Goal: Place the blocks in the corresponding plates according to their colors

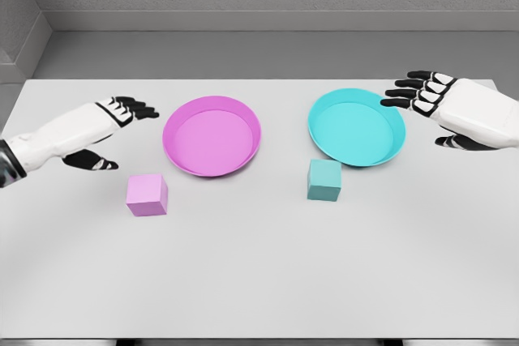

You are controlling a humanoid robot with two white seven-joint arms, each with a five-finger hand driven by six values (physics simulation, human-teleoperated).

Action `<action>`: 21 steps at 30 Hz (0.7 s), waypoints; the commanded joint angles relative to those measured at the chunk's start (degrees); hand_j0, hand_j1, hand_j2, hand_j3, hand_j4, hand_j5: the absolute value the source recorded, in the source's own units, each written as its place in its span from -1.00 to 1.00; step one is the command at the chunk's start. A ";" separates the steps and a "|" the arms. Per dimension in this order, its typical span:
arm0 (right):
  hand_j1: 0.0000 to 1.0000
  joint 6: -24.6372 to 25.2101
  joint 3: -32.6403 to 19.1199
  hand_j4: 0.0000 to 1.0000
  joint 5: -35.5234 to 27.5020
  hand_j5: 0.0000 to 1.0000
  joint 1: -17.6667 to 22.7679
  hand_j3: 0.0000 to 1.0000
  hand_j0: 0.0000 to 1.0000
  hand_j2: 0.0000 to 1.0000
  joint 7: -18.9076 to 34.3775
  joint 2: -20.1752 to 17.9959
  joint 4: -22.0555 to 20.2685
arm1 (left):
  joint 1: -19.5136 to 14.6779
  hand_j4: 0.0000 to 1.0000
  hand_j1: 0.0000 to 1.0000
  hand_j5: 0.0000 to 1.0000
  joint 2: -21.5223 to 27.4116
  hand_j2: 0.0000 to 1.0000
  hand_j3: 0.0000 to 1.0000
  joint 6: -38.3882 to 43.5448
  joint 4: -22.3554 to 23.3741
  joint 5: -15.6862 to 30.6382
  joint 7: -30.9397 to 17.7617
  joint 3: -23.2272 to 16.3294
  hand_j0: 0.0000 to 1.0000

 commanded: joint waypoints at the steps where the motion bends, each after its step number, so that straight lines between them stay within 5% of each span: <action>1: 1.00 -0.02 -0.03 1.00 -0.19 1.00 0.00 1.00 1.00 1.00 -0.02 0.04 0.44 | -0.09 1.00 1.00 1.00 0.09 1.00 1.00 0.05 0.02 -0.29 -0.23 -0.31 1.00; 8: 1.00 -0.02 4.45 1.00 0.25 1.00 0.26 1.00 1.00 1.00 0.06 5.23 1.67 | -0.70 1.00 1.00 1.00 0.09 1.00 1.00 0.05 -1.39 -5.03 -3.92 -0.23 1.00; 12: 1.00 -0.02 5.77 1.00 1.66 1.00 -0.35 1.00 1.00 1.00 11.66 10.50 2.46 | -2.11 1.00 1.00 1.00 0.09 1.00 1.00 0.05 -1.56 -9.34 -6.82 -0.05 1.00; 16: 1.00 -0.02 6.12 1.00 2.19 1.00 -2.72 1.00 1.00 1.00 12.28 12.43 7.30 | -3.25 1.00 1.00 1.00 0.00 1.00 1.00 0.05 -1.65 -12.33 -9.19 0.04 1.00; 21: 1.00 -0.02 6.39 1.00 2.19 1.00 -4.74 1.00 1.00 1.00 19.40 16.65 13.54 | -4.48 1.00 1.00 1.00 -0.70 1.00 1.00 0.05 -2.18 -18.56 -9.19 -0.23 1.00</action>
